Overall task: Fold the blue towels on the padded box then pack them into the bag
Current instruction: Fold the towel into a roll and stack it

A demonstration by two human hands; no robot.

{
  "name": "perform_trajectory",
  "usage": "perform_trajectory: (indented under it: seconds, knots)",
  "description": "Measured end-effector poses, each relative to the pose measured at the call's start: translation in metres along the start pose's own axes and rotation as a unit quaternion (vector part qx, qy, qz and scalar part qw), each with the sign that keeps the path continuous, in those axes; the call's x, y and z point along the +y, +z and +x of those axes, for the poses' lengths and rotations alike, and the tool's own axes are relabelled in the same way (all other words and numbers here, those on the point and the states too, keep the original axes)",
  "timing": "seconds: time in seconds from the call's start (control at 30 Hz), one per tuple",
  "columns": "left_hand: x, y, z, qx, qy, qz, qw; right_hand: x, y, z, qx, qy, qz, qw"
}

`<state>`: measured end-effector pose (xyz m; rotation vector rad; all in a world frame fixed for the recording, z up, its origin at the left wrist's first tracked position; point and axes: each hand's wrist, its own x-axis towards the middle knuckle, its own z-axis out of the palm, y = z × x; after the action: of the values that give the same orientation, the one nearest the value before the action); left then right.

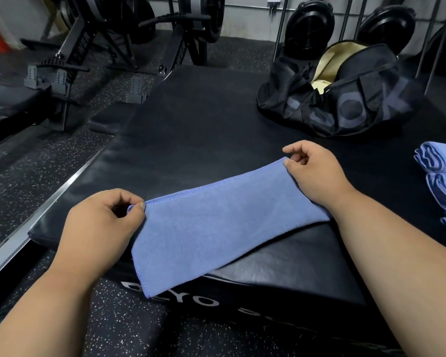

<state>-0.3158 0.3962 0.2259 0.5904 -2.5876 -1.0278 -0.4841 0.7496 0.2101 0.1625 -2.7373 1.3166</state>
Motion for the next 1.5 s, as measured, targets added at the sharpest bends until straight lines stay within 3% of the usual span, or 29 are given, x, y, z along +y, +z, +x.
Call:
perform_trajectory:
  seconds: [0.1,0.23,0.4,0.47,0.77,0.87,0.97,1.07,1.5]
  knots:
    - [0.005,-0.003,-0.002,-0.007,-0.005,-0.021,1.0,-0.001,0.0,0.0,-0.011,0.003,-0.047,0.999]
    - [0.02,-0.003,-0.015,0.007,0.136,0.096,0.986,-0.001,-0.003,0.0,-0.032,0.018,-0.046,0.998]
    - [0.033,0.023,-0.055,-0.127,0.214,0.155,0.956,-0.004,-0.009,-0.002,-0.074,0.025,-0.034,0.996]
    - [0.028,0.033,-0.066,-0.177,0.205,0.193,0.943,-0.005,-0.009,-0.003,-0.088,0.015,-0.043,0.995]
    - [0.032,0.033,-0.07,-0.194,0.179,0.278,0.924,-0.017,-0.021,-0.01,-0.106,0.018,-0.043,0.993]
    - [0.037,0.034,-0.069,-0.203,0.169,0.284,0.922,-0.048,-0.018,-0.053,-0.068,-0.104,-0.144,0.982]
    - [0.037,0.033,-0.069,-0.213,0.163,0.275,0.923,-0.074,0.004,-0.117,-0.199,-0.173,-0.221,0.939]
    - [0.037,0.032,-0.071,-0.219,0.159,0.288,0.918,-0.058,0.017,-0.144,-0.258,-0.158,-0.3,0.905]
    - [0.021,0.013,-0.071,-0.191,0.075,0.245,0.948,-0.018,-0.027,-0.067,-0.209,-0.003,-0.319,0.924]
